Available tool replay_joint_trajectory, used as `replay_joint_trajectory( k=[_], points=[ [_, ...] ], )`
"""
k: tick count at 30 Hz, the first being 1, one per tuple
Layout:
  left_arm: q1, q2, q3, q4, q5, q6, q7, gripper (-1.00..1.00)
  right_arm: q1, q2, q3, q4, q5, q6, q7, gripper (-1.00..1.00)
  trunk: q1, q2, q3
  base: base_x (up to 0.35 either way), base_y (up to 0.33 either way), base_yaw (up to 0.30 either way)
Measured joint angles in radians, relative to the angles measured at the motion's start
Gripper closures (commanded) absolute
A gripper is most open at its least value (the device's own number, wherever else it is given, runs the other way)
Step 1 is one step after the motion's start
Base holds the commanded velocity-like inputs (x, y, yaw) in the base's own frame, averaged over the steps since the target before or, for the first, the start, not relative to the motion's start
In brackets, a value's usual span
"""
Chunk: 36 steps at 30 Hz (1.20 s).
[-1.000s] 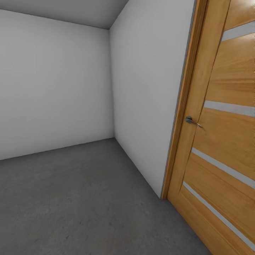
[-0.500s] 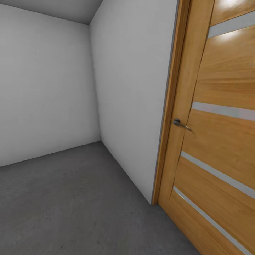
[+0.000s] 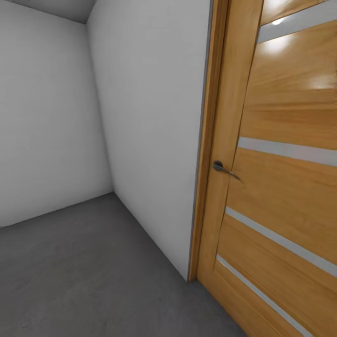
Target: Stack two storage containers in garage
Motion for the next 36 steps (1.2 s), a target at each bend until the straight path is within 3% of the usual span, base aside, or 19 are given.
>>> replay_joint_trajectory(
  k=[25, 36],
  points=[
    [0.000, 0.000, 0.000, 0.000, 0.000, 0.000, 0.000, -1.00, 0.000, 0.000, 0.000, 0.000, 0.000, 0.000, 0.000, -1.00, 0.000, 0.000, 0.000, 0.324, 0.000, -0.235],
    [0.000, 0.000, 0.000, 0.000, 0.000, 0.000, 0.000, -1.00, 0.000, 0.001, 0.000, 0.000, -0.001, 0.000, 0.000, -1.00, 0.001, 0.000, 0.002, 0.038, 0.000, -0.131]
  ],
)
